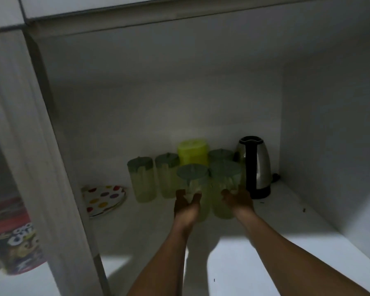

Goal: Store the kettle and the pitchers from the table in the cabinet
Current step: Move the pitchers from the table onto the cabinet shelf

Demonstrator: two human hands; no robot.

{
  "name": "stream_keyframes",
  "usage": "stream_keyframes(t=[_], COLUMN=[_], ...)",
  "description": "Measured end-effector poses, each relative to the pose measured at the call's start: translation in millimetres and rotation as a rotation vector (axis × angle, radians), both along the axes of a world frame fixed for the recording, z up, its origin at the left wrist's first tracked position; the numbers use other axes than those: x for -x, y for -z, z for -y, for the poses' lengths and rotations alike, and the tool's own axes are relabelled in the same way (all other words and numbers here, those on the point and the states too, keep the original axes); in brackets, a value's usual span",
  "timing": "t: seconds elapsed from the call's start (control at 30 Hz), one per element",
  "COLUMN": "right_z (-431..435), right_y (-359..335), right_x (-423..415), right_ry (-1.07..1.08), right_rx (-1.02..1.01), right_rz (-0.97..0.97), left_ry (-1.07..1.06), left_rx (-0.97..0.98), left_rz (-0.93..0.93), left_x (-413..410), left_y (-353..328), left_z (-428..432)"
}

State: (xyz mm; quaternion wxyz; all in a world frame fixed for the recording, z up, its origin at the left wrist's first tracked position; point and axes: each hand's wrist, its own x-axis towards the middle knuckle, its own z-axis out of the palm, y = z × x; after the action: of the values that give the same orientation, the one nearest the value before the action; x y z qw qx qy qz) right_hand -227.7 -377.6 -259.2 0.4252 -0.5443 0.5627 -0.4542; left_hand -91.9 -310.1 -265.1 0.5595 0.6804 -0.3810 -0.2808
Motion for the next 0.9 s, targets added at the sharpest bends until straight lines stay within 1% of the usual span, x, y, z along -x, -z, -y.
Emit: stream_keyframes(t=[0.1,0.2,0.27,0.33,0.4,0.47,0.57,0.67,0.83,0.9], right_z=[-19.5,-47.3,-82.8,-122.6,-160.5,-200.0,-261.3,-308.0,-359.2,-379.0], right_y=[-5.4,-11.5,-23.0,-33.2,-36.8,-36.8,-39.0,-54.0,-96.5,-110.8], right_x=[6.8,20.6,30.9,40.5,51.1,60.5,75.7,105.8,183.3,216.0], right_ry=[-0.032,0.025,0.062,0.051,0.012,0.033,0.071,0.120,0.289,0.344], right_rx=[0.021,0.018,0.028,0.049,0.079,0.109,0.166,0.188,0.273,0.328], right_rz=[-0.099,-0.221,-0.238,-0.234,-0.233,-0.240,-0.311,-0.398,-0.389,-0.392], left_ry=[0.002,0.037,0.070,0.109,0.178,0.254,0.310,0.361,0.501,0.538], left_rx=[-0.007,0.010,0.026,0.033,0.044,0.058,0.072,0.067,0.148,0.195], left_rz=[0.040,0.070,0.087,0.143,0.202,0.242,0.273,0.294,0.408,0.419], left_x=[-4.3,-7.8,-5.4,0.9,11.0,21.1,37.9,61.0,121.3,152.1], left_y=[-8.5,-21.1,-30.6,-39.0,-44.4,-46.4,-49.1,-58.1,-85.8,-96.9], left_z=[-21.5,-56.7,-87.1,-122.8,-160.7,-197.8,-245.5,-280.9,-318.5,-330.6])
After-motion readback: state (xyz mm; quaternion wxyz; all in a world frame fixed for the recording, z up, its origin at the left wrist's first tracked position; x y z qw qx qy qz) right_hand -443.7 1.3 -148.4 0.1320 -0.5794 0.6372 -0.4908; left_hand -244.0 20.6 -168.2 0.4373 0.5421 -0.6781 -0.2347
